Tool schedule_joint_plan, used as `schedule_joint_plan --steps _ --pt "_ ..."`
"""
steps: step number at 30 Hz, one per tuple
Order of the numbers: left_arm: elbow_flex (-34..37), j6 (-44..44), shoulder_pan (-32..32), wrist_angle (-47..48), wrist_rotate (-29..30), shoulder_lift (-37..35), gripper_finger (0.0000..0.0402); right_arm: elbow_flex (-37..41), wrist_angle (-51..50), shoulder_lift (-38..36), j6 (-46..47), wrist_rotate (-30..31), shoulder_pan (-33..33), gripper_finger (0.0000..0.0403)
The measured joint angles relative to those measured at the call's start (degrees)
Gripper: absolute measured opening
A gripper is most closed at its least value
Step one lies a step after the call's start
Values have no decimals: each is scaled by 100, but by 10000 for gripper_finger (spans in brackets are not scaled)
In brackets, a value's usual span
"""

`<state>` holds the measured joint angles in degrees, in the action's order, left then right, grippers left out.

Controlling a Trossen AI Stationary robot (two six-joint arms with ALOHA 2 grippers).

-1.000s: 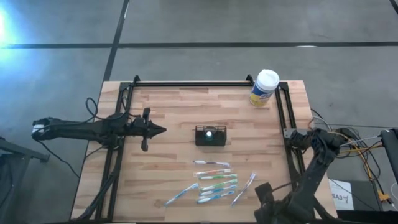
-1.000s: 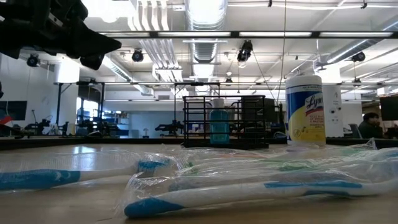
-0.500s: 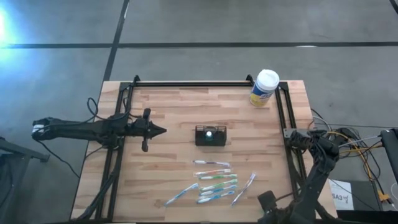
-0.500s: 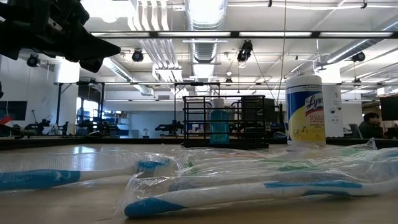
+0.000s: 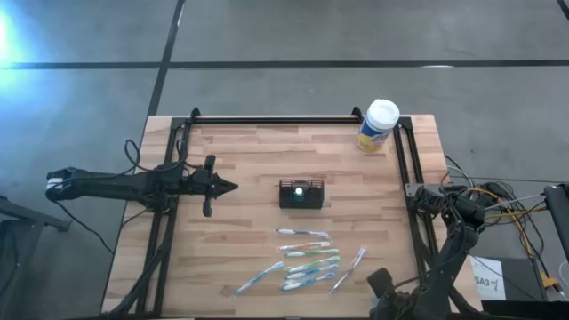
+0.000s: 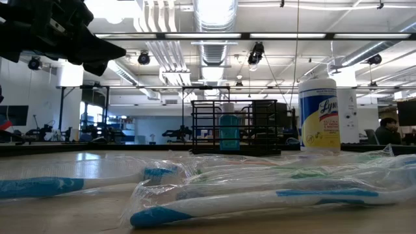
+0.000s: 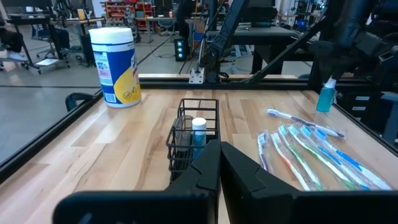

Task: Pick & Place toothbrushing station
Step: Put the mouthwash bottle into the wire organizer

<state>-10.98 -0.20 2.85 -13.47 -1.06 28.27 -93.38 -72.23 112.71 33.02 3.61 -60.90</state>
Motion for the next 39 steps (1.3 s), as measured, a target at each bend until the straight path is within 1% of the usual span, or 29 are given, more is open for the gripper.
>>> schedule_joint_plan --steps 3,10,22,32,36,39 --pt "0 1 0 0 0 0 12 49 27 -14 -37 90 0 216" --pt "0 -36 0 0 0 0 12 115 127 -14 -174 93 0 199" --pt "2 -45 0 0 0 0 12 157 278 -16 -261 86 2 141" --pt "2 -47 4 2 0 0 12 157 383 -25 -300 54 4 104" --pt "10 -47 4 2 0 0 12 157 383 -25 1 40 25 92" --pt "11 -47 4 2 0 0 12 157 385 -25 151 22 78 91"
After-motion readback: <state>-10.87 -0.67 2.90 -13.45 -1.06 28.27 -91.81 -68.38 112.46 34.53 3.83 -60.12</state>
